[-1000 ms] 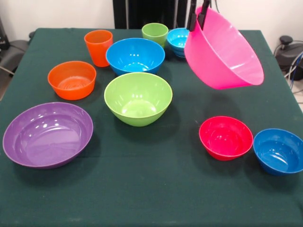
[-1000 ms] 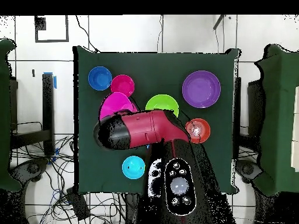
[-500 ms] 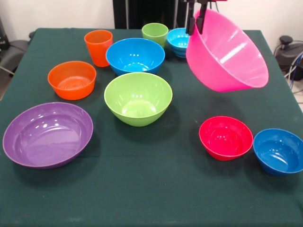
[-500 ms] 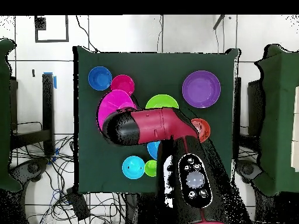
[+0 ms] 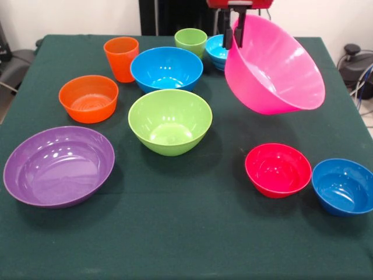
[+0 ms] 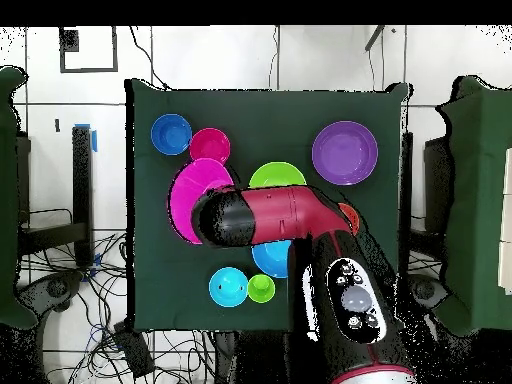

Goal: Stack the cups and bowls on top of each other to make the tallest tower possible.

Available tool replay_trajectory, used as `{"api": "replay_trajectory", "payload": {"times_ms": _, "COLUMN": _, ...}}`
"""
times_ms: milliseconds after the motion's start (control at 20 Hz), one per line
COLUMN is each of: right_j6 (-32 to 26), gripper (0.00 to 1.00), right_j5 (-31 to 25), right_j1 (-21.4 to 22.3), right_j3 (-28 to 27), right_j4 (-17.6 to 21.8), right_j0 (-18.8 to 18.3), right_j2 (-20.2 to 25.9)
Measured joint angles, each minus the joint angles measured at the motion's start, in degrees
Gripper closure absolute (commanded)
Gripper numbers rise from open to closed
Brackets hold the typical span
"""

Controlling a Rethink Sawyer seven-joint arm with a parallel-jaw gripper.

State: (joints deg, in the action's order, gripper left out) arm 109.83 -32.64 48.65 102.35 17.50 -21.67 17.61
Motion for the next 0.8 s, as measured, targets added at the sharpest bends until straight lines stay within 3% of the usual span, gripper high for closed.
{"api": "replay_trajectory", "payload": {"times_ms": 800, "right_j6": 0.0, "gripper": 1.0, "right_j5": 0.0, "right_j1": -0.1, "right_j3": 0.3, "right_j4": 0.2, "right_j0": -1.4, "right_j2": 1.6}}
